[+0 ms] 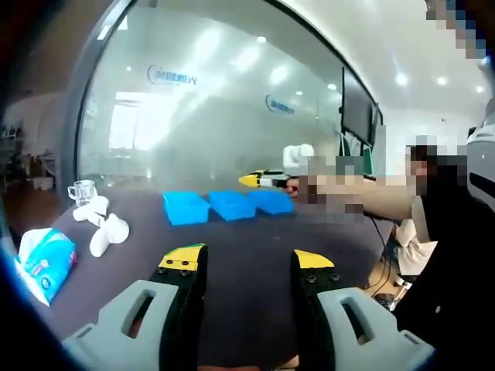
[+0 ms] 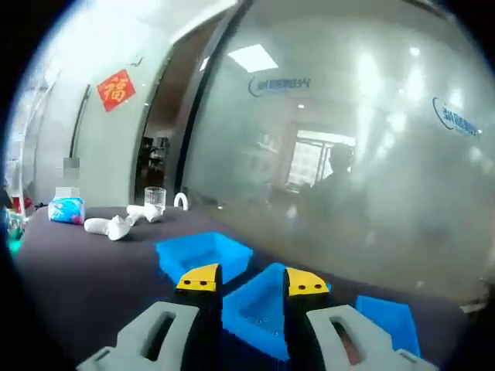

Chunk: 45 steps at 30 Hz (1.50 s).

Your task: Sort the screws, nuts, and washers into the corresponding bins

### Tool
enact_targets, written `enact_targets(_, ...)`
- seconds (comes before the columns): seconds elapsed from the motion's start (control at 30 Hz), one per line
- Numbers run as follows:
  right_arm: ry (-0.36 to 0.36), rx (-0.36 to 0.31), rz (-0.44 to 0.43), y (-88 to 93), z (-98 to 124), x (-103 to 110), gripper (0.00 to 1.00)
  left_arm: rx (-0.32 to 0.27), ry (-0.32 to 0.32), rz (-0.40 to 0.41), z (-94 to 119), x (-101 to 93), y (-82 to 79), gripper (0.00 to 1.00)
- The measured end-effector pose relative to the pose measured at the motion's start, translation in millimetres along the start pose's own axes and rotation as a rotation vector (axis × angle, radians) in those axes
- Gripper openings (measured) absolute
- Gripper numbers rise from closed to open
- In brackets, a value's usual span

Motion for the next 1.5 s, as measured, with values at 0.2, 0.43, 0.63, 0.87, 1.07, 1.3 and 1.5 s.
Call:
enact_targets(0.2, -0.05, -0.047, -0.026, -11.2, 46.0, 20.4, 0.27, -0.001, 0.003, -0.002, -2.4, -0.6, -0.4, 0.43)
enact_targets(0.43, -0.073, -0.085, -0.048, -14.6, 100.8, 30.5, 0.27, 0.005, 0.024, -0.008, -8.4, -6.2, -0.4, 0.43)
enact_targets(0.63, -0.064, -0.095, -0.064, -18.8, 132.8, 22.1, 0.27, 0.003, 0.04, -0.006, -15.6, -11.3, -0.8, 0.43)
enact_targets(0.87, -0.053, -0.114, -0.095, -18.1, 171.1, 21.7, 0.27, 0.011, 0.055, -0.011, -19.5, -14.8, 0.1, 0.43)
enact_targets(1.07, -0.052, -0.1, -0.088, -7.7, 208.1, 30.2, 0.27, 0.016, 0.064, -0.017, -21.6, -15.8, -0.5, 0.43)
enact_targets(1.3, -0.077, -0.089, -0.088, 3.9, 237.4, 36.2, 0.27, 0.022, 0.064, -0.014, -22.3, -15.6, 2.8, 0.43)
enact_targets(1.5, -0.083, -0.08, -0.099, 7.9, 243.8, 38.9, 0.27, 0.029, 0.073, -0.015, -23.2, -17.5, 5.2, 0.43)
Point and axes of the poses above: the point that each gripper's makers call its tool centre point, and the gripper's own axes: z roughly backward along the fingers, x roughly to its left, y roughly out of its underside, the point moved 5 cm from there along z, roughly backward along the fingers, and after that the axes turned 10 degrees about -x, right-handed, at the moved point
